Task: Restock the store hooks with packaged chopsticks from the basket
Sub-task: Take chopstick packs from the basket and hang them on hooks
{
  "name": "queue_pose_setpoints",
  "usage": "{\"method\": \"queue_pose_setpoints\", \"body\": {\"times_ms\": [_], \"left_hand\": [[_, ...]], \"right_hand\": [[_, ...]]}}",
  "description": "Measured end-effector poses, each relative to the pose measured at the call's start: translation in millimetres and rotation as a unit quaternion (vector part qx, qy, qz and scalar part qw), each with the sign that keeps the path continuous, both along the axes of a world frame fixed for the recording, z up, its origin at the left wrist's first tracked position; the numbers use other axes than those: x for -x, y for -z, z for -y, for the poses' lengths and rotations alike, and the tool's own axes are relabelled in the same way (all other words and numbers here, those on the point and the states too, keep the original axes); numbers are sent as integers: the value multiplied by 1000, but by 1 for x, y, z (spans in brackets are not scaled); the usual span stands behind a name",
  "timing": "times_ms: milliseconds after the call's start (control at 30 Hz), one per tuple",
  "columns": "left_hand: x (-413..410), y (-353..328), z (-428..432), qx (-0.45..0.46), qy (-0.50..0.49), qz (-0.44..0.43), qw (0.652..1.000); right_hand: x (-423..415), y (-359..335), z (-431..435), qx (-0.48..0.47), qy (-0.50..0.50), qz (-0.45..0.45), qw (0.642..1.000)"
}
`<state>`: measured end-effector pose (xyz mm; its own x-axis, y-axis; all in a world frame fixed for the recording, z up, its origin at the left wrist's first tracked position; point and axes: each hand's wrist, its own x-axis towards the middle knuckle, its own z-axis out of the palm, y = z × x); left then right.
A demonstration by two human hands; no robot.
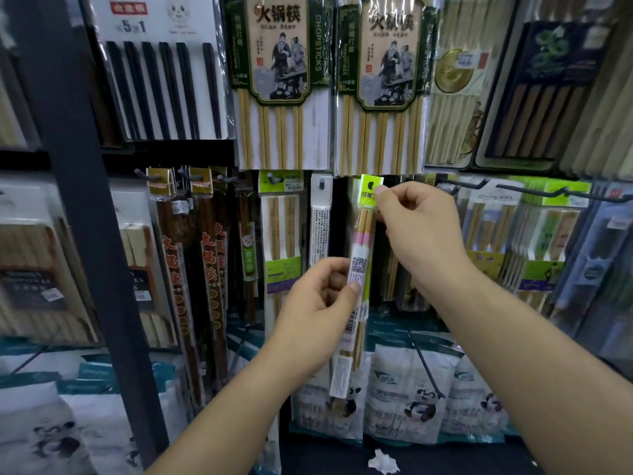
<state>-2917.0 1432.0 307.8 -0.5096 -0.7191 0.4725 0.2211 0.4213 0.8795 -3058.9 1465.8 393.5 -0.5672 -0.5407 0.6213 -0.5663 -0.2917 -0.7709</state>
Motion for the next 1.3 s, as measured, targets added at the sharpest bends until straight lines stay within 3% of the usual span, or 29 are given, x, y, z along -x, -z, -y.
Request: {"method": "queue_pose_setpoints", "body": {"times_ms": [467, 633, 767, 833, 1000, 1300], "left_hand": [[8, 7, 11, 23, -22, 48, 998], [2, 8, 17, 159, -96, 188, 965], [0, -3, 17, 260, -178, 200, 928], [6, -10, 17, 222, -165, 177, 944], [35, -28, 19, 5, -20, 137, 990], [74, -39, 26, -90, -10, 0, 996]], "right_hand": [[5, 1, 12, -9, 28, -9, 1000], [10, 15, 9, 2, 18, -35, 999], [19, 32, 2, 7, 0, -45, 999], [22, 43, -1, -3, -7, -34, 999], [23, 67, 2, -83, -138, -33, 986], [31, 81, 23, -118, -211, -38, 970]]}}
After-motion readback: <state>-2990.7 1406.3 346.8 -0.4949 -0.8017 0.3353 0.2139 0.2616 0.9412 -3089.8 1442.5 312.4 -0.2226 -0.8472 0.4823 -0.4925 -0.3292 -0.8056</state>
